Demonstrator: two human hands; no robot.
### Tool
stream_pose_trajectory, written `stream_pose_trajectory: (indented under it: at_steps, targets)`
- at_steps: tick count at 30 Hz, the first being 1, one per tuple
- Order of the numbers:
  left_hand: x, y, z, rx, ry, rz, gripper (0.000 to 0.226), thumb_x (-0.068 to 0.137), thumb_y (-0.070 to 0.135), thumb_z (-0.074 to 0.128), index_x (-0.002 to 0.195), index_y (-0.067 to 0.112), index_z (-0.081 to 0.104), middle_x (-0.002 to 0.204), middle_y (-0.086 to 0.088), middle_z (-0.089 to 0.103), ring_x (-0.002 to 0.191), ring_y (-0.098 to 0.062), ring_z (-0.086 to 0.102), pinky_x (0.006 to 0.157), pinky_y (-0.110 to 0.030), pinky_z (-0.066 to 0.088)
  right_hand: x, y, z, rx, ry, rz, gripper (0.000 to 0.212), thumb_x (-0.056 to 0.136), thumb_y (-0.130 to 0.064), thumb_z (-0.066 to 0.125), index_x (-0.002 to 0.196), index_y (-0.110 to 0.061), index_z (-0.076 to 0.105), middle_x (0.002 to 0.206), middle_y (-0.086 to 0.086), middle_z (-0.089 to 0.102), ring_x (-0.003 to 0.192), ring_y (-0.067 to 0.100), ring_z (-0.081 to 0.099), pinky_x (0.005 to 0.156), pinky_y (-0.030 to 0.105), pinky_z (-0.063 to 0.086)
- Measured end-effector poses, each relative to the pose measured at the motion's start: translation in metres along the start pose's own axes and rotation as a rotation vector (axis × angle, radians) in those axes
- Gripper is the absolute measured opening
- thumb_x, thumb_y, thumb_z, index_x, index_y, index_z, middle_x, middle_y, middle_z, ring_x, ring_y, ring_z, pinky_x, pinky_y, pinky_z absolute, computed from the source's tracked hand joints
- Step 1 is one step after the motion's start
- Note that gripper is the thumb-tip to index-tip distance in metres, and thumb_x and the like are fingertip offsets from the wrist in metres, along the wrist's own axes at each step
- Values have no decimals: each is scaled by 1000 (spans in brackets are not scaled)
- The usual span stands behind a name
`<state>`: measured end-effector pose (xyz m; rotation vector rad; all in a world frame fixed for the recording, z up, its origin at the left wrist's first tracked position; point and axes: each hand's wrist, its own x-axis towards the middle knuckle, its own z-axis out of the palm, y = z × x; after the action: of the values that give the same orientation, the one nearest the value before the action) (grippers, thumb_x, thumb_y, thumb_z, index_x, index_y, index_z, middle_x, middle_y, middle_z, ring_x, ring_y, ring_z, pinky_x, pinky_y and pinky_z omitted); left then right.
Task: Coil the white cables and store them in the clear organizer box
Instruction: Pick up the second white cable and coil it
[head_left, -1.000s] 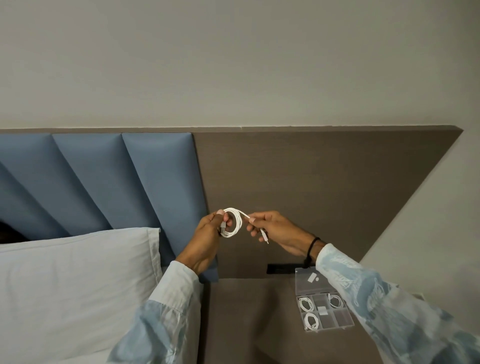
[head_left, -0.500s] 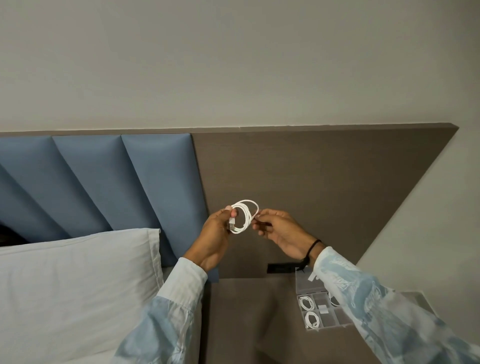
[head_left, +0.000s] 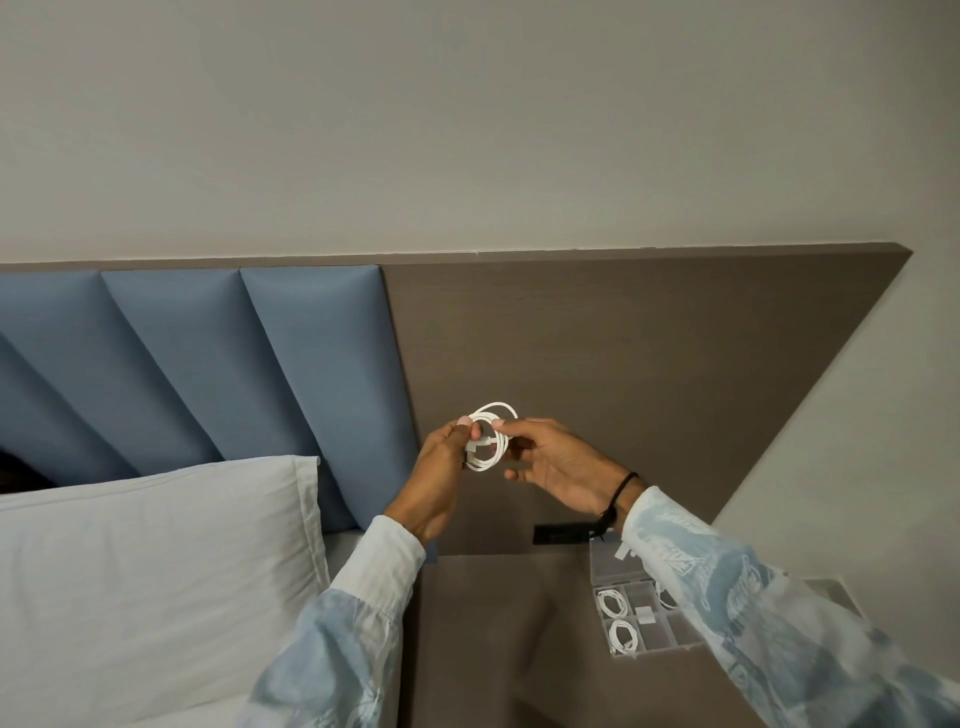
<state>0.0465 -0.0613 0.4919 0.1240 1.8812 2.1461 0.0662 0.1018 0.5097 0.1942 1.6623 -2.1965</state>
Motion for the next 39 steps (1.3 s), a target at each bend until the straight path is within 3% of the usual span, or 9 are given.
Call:
stream_pose_trajectory:
  at_steps: [7, 14, 18, 24, 28, 32, 35, 37, 39]
  targets:
    - [5, -4, -3, -27, -44, -49, 43, 109, 26, 39, 83, 20, 72, 93, 1, 80, 88, -12, 70, 96, -34, 47, -2, -2, 2, -35, 68, -32, 12, 91, -25, 67, 101, -22, 63, 102, 4, 65, 84, 14, 56, 65, 29, 46]
    - [8, -8, 3, 1, -4, -62, 36, 110, 26, 37, 105, 5, 66, 88, -2, 74, 76, -8, 66, 81, -27, 49, -1, -4, 3, -91, 105, -49, 13, 98, -23, 59, 110, -19, 60, 97, 5, 61, 73, 11, 52, 64, 28, 43]
    - [7, -8, 7, 73, 67, -4, 37, 110, 25, 38, 84, 14, 61, 78, 5, 70, 71, -4, 62, 72, -19, 49, 0, 1, 4, -53, 140, -17, 23, 94, -26, 68, 115, -19, 61, 90, 1, 61, 66, 8, 49, 62, 26, 42]
    - [4, -9, 14, 160, 24, 113, 40, 111, 25, 35, 115, -1, 65, 103, -9, 71, 93, -12, 66, 82, -20, 54, 6, 5, 8, 96, 128, 35, 41, 88, -19, 75, 127, -16, 63, 87, -2, 63, 63, 6, 45, 63, 26, 41]
    - [7, -10, 12, 167, 82, 167, 37, 111, 29, 36, 94, 6, 59, 89, -5, 65, 83, -12, 60, 77, -28, 50, 6, -4, 7, 105, 58, 42, 41, 87, -1, 70, 123, -16, 57, 90, 4, 64, 69, 11, 52, 70, 32, 48]
    - [15, -12, 8, 291, 117, 240, 37, 109, 32, 36, 86, 9, 53, 85, -4, 57, 80, -16, 51, 77, -37, 43, 10, -7, 10, -19, 150, -50, 58, 80, 12, 71, 127, -13, 49, 97, 16, 67, 75, 19, 58, 66, 31, 53]
    - [24, -1, -3, 281, 208, 276, 34, 107, 31, 37, 79, 20, 52, 81, 1, 55, 75, -12, 50, 76, -32, 41, 12, -3, -2, -250, 193, -143, 68, 73, 9, 81, 128, -19, 53, 95, 16, 71, 81, 26, 66, 71, 34, 59]
    - [32, 6, -17, 232, 268, 264, 35, 108, 28, 38, 76, 22, 51, 79, 4, 55, 71, -7, 51, 75, -29, 41, 13, 2, -10, -447, 161, -194, 52, 74, 3, 82, 118, -18, 66, 88, 11, 75, 78, 23, 69, 76, 35, 60]
    - [37, 9, -27, 193, 257, 233, 37, 109, 28, 39, 75, 22, 51, 77, 6, 57, 71, -7, 52, 74, -26, 41, 16, 7, -14, -568, 123, -240, 31, 77, -3, 81, 104, -18, 78, 80, 1, 76, 70, 11, 68, 71, 23, 56]
